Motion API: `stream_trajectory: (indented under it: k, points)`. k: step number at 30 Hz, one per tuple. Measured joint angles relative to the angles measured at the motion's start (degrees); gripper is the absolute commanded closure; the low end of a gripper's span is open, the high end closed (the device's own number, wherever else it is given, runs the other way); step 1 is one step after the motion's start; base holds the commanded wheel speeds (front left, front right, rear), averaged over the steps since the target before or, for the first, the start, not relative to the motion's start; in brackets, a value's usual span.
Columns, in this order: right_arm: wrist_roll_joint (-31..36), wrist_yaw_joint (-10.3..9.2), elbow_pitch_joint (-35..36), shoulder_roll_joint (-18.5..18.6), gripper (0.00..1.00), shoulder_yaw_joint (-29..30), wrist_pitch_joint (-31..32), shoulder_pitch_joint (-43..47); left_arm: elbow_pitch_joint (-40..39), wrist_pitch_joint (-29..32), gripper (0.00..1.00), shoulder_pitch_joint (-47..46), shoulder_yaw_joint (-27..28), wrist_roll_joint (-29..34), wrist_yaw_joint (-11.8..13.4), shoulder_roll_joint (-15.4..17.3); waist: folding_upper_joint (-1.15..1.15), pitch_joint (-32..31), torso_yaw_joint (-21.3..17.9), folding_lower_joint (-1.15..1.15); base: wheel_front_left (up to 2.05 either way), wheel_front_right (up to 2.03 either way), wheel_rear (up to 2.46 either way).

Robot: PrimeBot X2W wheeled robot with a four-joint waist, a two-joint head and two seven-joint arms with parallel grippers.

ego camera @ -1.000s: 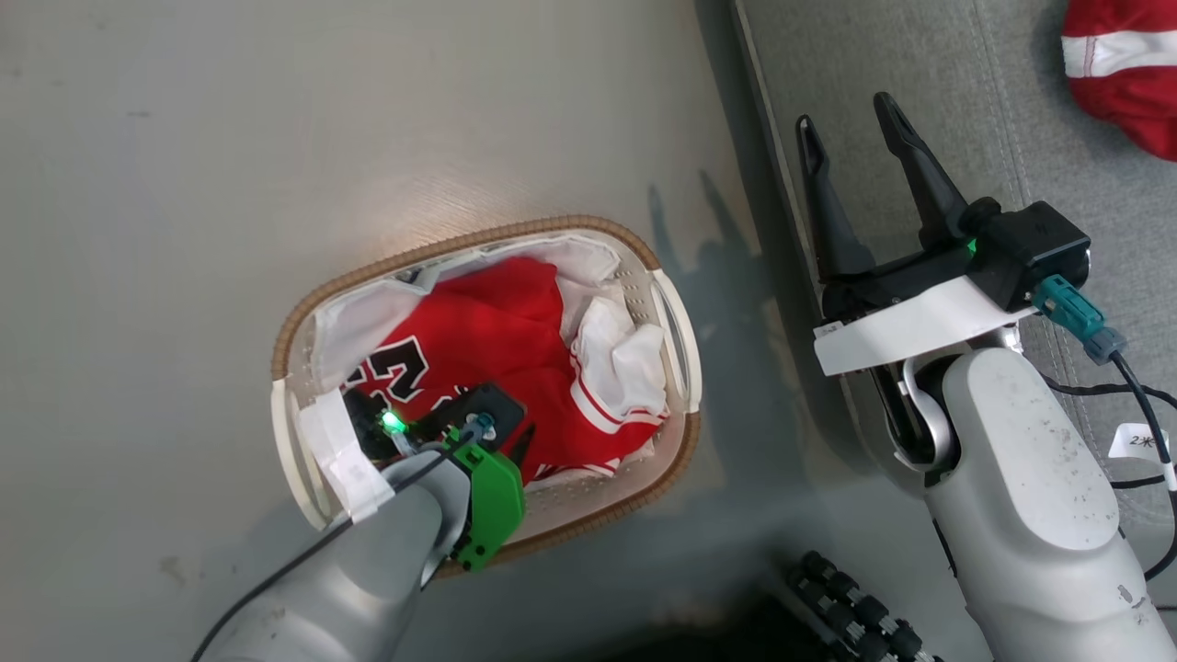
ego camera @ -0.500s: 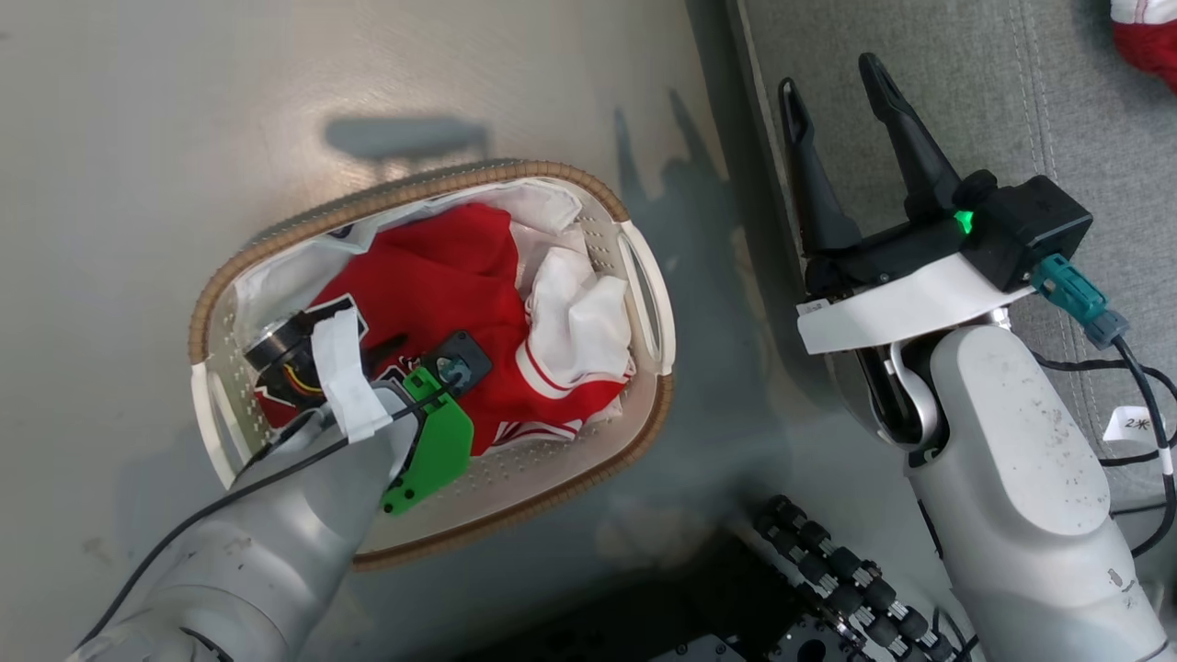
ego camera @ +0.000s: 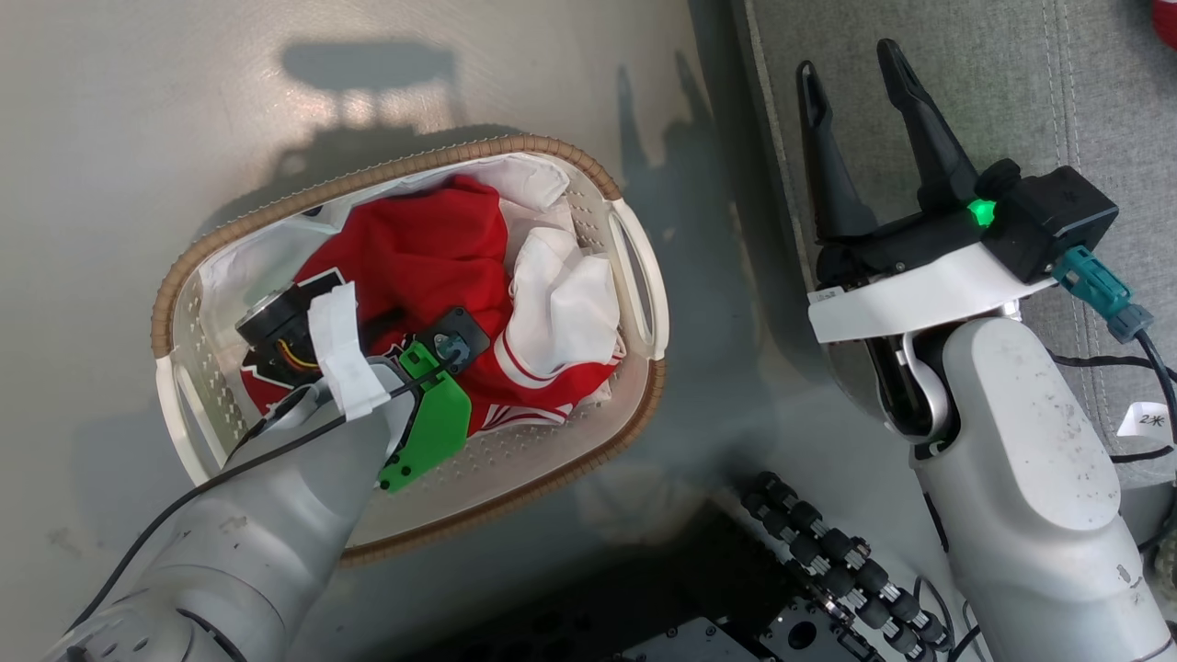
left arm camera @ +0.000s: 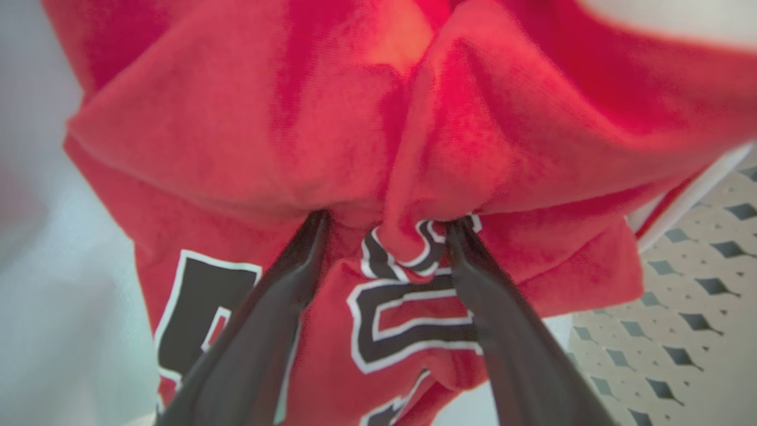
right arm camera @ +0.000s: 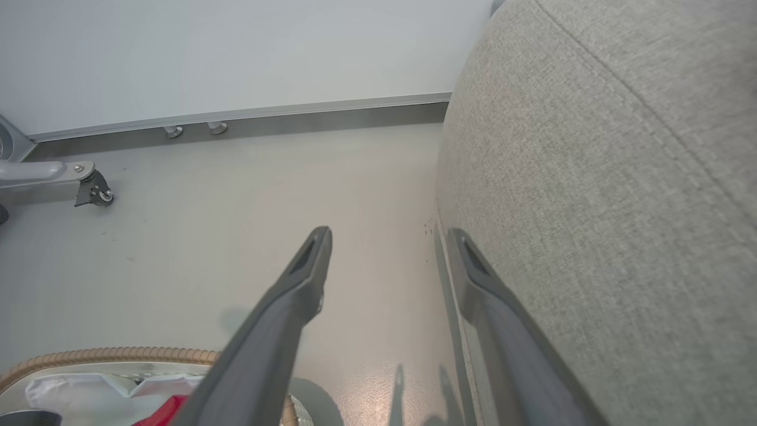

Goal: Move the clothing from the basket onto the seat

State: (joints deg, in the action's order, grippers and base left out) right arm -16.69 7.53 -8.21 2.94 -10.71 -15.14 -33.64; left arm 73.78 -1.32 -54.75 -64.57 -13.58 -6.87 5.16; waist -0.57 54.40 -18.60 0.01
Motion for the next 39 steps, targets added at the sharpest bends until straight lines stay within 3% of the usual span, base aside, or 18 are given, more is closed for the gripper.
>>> stream_trajectory:
  k: [2,10,21,33,39]
  points:
    - [-0.10,0.00,0.00,-0.01,0.00,0.01,0.00,-0.25,0.04,-0.34,1.00,0.00,0.21,-0.69,-0.11,-0.01,0.00,-0.11,0.02,0.00,0.00,0.00,0.00]
    - [0.03,0.00,-1.31,-0.04,0.00,1.03,0.00,-0.41,0.12,-3.55,1.00,1.45,1.63,-3.99,-0.24,-0.62,0.00,-2.76,0.46,0.00,0.00,0.00,0.00]
    - [1.86,0.00,-4.69,0.36,0.00,0.88,0.00,1.51,-1.66,-10.05,1.00,8.13,3.49,-9.32,-0.43,-2.04,0.00,-11.32,2.71,-0.01,0.00,0.00,0.00]
    - [1.64,0.00,-8.35,2.76,0.00,-0.12,0.00,8.05,-12.56,-13.47,1.00,16.49,4.03,-15.94,-0.51,-2.19,0.00,-23.83,7.89,-0.01,0.00,0.00,0.00]
    - [1.56,0.00,-9.55,3.81,0.00,-0.16,0.00,11.99,-20.16,-13.70,1.00,20.37,9.94,-16.81,0.99,-2.22,0.00,-30.38,10.82,-0.01,0.00,0.00,0.00]
